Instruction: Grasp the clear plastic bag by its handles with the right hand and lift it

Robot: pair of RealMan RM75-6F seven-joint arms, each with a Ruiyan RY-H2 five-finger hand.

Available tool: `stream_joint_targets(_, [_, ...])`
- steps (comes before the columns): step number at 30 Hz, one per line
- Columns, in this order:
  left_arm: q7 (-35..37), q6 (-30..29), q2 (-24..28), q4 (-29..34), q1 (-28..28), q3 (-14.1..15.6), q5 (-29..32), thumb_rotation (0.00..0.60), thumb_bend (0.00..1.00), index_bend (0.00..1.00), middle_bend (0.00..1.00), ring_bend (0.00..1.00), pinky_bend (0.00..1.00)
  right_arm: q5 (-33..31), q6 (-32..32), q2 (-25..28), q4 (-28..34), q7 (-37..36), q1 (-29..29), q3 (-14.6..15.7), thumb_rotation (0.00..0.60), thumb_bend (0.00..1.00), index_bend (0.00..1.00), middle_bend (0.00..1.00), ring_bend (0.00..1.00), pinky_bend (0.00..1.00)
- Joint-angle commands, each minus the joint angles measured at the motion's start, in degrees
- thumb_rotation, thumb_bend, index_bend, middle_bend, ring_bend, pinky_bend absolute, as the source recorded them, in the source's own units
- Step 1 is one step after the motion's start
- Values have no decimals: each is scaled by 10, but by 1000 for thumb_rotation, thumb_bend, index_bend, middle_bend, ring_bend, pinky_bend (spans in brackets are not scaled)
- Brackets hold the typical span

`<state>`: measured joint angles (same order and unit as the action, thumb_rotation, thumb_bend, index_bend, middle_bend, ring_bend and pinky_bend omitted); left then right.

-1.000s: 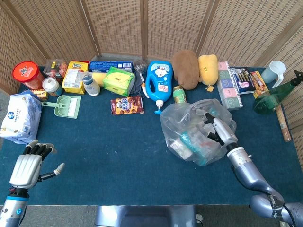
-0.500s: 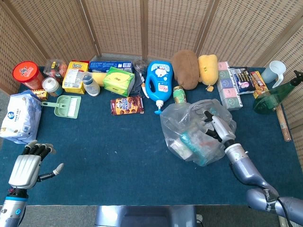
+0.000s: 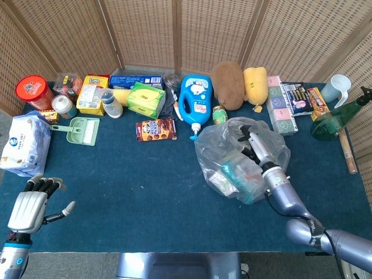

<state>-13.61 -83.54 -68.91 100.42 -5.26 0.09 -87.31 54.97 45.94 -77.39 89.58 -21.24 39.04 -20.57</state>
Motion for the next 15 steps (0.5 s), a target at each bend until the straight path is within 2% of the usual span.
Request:
stream_joint_targets(1, [4, -1, -1, -4, 1, 1, 0, 0, 211, 391, 316, 266, 131, -22, 7, -18, -16, 27, 13, -2, 54, 320, 111, 166, 150, 220])
stream_joint_targets(10, [13, -5, 3, -9, 5, 2, 0, 0, 211, 391, 315, 266, 132, -82, 56, -61, -56, 138, 37, 8, 56, 315, 111, 171, 140, 218])
stream_joint_targets(15, [12, -8, 4, -7, 6, 3, -1, 0, 212, 391, 315, 266, 132, -115, 113, -80, -62, 219, 45, 7, 52, 313, 111, 182, 139, 218])
